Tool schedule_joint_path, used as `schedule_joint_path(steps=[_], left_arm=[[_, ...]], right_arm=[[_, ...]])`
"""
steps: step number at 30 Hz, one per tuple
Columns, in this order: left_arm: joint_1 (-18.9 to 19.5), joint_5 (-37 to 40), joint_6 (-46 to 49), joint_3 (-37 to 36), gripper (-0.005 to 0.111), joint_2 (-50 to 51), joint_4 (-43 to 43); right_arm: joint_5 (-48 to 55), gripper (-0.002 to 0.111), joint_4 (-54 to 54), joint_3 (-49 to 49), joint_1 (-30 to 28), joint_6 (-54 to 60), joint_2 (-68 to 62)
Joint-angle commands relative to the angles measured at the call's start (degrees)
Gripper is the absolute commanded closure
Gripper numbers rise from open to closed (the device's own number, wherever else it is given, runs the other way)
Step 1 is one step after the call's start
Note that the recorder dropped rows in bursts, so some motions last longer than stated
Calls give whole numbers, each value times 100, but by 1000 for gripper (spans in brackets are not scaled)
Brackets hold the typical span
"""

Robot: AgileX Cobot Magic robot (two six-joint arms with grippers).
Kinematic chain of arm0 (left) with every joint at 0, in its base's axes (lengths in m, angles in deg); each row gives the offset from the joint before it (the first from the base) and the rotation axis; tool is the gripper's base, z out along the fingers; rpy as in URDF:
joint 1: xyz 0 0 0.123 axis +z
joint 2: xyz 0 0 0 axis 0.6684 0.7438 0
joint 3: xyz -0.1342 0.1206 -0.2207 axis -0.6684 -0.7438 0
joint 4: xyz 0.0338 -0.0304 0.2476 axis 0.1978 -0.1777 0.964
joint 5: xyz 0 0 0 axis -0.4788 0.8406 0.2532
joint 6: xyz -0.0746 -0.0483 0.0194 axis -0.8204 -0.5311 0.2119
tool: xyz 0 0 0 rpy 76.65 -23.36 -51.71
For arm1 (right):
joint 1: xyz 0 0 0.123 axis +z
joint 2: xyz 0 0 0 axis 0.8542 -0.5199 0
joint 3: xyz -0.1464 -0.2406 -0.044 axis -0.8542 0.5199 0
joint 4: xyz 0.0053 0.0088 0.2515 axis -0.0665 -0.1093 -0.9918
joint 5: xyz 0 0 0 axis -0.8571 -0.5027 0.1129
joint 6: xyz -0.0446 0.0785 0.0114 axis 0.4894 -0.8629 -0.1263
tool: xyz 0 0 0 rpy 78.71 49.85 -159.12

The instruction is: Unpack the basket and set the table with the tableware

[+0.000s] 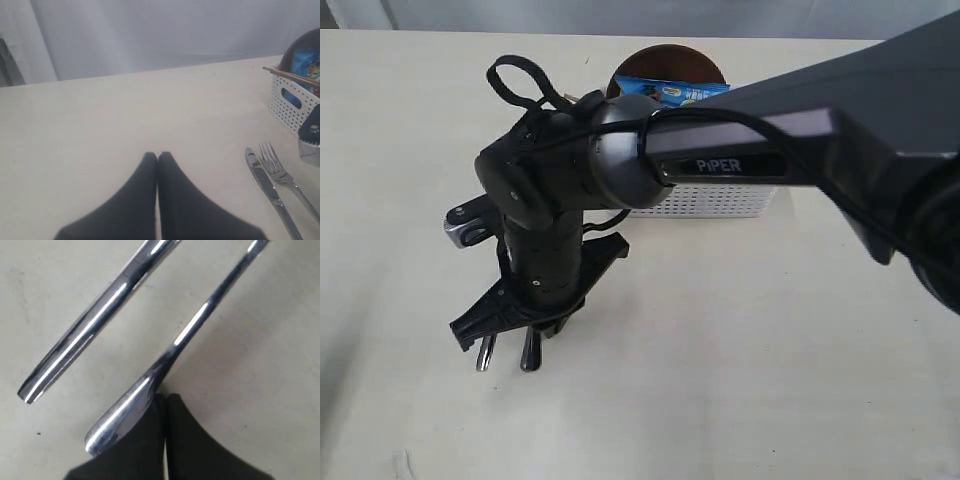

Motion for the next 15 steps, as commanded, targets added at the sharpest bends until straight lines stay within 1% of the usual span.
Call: schedule_joint_path(steps=[1,15], left_arm=[[8,-45,-20,-10,107,-15,19],[8,-45,-20,-10,107,-15,19]], right_arm=[[-123,109,-28,-4,5,89,0],[-144,109,38,-4,5,189,129]])
